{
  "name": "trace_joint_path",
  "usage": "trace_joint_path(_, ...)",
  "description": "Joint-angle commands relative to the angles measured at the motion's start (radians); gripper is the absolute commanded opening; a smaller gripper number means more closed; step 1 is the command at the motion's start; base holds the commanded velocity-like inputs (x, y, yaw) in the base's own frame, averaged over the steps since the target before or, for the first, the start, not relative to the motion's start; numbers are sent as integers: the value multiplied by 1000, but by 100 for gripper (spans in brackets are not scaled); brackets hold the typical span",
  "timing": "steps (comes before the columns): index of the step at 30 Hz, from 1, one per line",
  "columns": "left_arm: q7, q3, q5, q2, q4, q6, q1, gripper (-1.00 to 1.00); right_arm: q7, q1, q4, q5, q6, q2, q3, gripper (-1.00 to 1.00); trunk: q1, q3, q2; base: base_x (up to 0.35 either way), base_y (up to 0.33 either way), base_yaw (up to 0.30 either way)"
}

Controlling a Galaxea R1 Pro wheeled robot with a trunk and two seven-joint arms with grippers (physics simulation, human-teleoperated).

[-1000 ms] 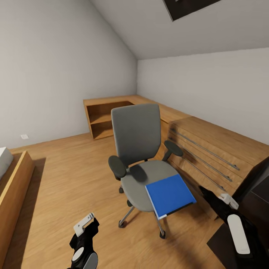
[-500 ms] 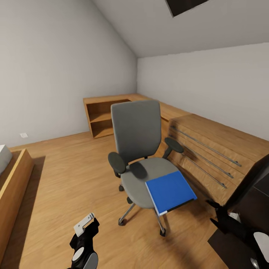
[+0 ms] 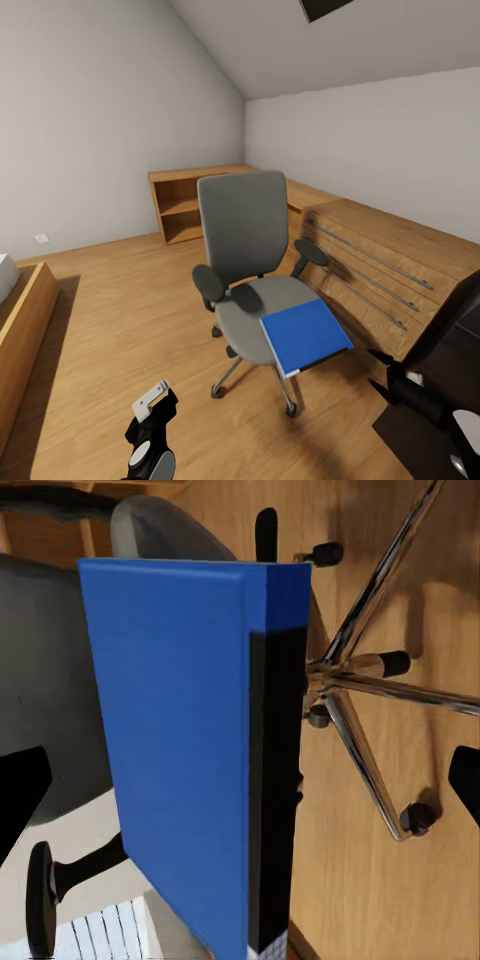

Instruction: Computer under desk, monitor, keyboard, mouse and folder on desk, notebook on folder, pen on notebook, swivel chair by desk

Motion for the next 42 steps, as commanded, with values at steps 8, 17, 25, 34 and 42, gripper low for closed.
trace_joint_path(8, 1, -2, 11, 0, 2, -8, -1, 100, 77, -1, -16, 6, -17, 3, 20, 100, 31, -26, -57, 0, 0, 0)
trace_joint_path(17, 1, -5, 10, -1, 4, -8, -1, 100, 182, 1, -19, 22, -144, 1, 22, 100, 65, -54, -120, 0, 0, 0)
trace_joint_path(25, 1, -8, 9, -1, 4, -8, -1, 100, 556, 2, 28, 191, -178, 2, 22, 100, 96, -79, -176, 0, 0, 0)
trace_joint_path(34, 1, -9, 9, -1, 4, -8, -1, 100, 648, 2, 54, 233, -204, 2, 22, 100, 130, -107, -239, 0, 0, 0)
trace_joint_path(42, 1, -12, 8, -1, 4, -8, -1, 100, 649, 2, 55, 236, -209, 1, 23, 100, 161, -133, -295, 0, 0, 0)
